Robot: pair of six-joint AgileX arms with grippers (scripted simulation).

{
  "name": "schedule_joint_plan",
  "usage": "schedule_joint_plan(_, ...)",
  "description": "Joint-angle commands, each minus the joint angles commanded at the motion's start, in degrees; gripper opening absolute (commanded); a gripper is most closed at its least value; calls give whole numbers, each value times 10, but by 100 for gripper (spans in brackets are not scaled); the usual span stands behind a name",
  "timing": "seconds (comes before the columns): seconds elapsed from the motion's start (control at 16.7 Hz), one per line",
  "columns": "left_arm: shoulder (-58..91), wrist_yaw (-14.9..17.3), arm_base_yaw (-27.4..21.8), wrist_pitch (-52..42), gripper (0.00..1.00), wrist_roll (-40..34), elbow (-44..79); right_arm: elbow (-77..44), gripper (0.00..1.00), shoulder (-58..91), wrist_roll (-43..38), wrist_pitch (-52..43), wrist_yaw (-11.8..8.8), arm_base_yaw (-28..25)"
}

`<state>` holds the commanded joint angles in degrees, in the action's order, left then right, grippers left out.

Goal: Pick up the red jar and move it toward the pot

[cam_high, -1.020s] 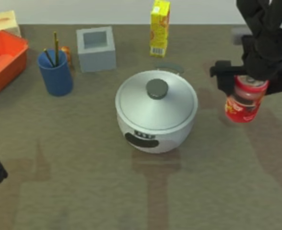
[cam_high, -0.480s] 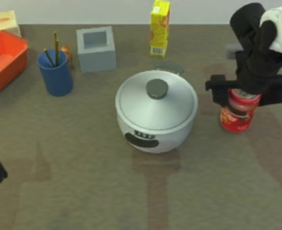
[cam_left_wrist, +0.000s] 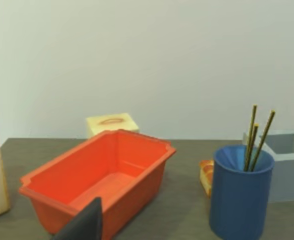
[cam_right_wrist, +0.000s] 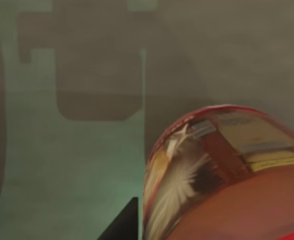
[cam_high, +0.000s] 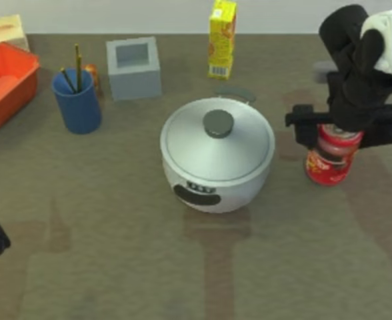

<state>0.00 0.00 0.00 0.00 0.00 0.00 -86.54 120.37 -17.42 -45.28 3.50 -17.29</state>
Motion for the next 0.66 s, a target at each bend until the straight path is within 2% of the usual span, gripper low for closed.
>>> schedule_joint_plan(0.3,0,0,0,0,100,0,0,0,98,0,0,0,0,0)
schedule_joint_plan(0.66,0,0,0,0,100,0,0,0,100,0,0,0,0,0)
